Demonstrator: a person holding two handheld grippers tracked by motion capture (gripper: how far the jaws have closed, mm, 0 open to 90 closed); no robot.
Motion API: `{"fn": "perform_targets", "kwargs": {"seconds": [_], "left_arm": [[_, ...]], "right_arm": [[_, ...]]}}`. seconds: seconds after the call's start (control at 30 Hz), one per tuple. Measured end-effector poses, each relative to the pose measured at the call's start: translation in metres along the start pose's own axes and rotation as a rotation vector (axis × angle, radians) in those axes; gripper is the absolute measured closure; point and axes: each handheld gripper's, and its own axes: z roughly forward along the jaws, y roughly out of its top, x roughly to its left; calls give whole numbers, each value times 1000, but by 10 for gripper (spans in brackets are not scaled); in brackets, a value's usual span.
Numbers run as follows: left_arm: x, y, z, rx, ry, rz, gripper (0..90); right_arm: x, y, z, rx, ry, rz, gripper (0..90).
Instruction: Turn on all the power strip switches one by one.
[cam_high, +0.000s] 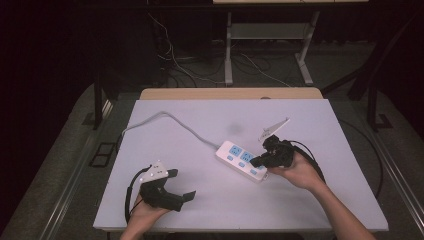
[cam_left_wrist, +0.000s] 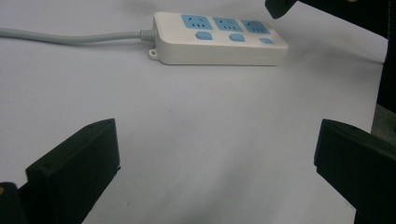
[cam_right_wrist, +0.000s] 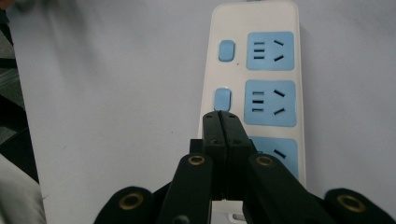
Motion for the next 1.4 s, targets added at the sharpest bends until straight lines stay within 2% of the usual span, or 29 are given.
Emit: {"fn": "perform_targets", "kwargs": {"seconds": [0.53,0.87,1.4], "left_arm": [[0,0,1,6,-4,4,0],[0,0,0,6,-3,5,0],[0,0,0,5,-5,8,0]], "right_arm": [[4,21,-2,0,-9,-31,900],[4,30,8,16,-11,-40,900],[-2,32,26,53,-6,-41,900]]}}
